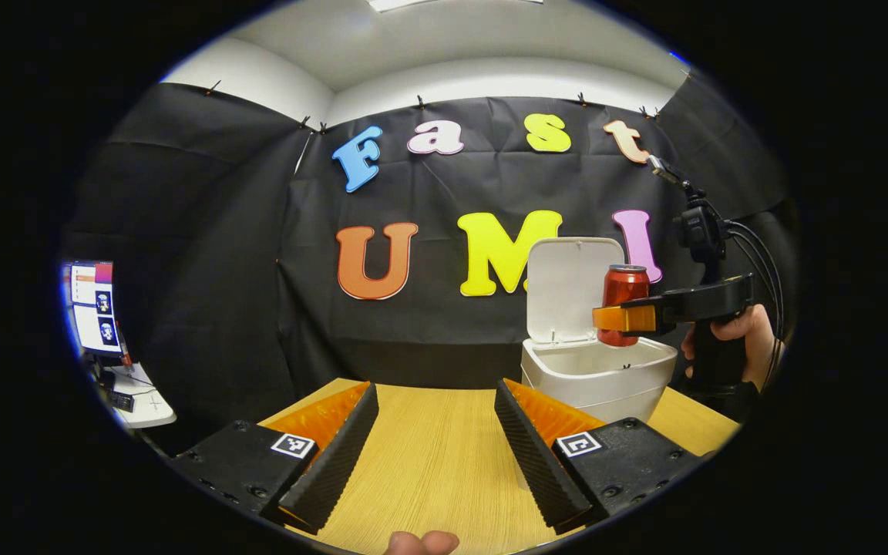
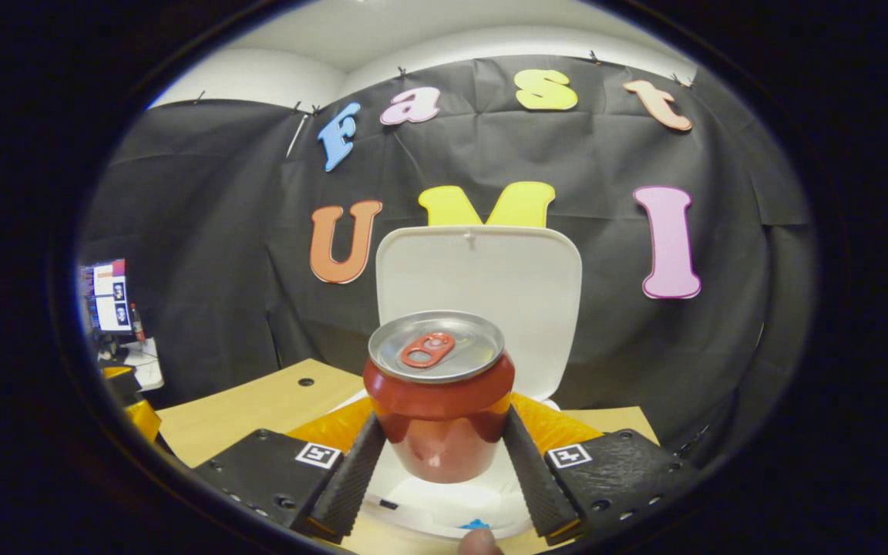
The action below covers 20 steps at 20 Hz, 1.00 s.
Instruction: Press the lid of the desktop garbage bin to open it, pick up the crumpled paper on the desktop and throw it into the bin, then pick up the pop can on the desktop and drop it into the bin, and finally close the garbage bin lid.
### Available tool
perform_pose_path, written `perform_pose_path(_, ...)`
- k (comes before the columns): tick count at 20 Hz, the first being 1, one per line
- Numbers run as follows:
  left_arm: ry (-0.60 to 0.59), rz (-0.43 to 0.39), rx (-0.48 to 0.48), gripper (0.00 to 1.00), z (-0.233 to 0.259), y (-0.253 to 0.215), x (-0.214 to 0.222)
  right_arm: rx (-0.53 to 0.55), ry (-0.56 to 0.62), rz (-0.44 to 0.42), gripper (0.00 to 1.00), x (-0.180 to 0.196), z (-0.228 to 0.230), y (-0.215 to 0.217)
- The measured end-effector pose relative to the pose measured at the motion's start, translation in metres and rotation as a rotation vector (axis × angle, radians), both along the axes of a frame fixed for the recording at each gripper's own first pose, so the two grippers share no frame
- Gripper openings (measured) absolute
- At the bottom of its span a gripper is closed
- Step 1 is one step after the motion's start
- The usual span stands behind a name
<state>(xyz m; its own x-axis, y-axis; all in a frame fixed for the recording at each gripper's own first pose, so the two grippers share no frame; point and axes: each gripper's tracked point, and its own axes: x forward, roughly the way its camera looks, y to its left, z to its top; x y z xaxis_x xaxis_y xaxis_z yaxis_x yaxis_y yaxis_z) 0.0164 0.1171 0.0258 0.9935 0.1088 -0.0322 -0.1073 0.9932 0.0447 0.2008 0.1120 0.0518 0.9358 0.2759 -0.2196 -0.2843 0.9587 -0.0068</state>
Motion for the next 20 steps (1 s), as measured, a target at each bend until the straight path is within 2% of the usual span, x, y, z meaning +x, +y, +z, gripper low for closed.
perform_pose_path(5,0.005,0.006,-0.009,0.98,-0.002,0.005,0.001,-0.007,0.020,-0.002,0.82,0.001,-0.007,0.002)
perform_pose_path(16,0.005,0.004,-0.011,0.98,-0.003,0.002,-0.001,0.006,-0.010,-0.011,0.83,-0.002,0.003,0.001)
perform_pose_path(20,0.009,-0.001,-0.011,0.98,-0.006,0.001,-0.003,0.004,-0.035,-0.040,0.84,-0.006,0.013,-0.006)
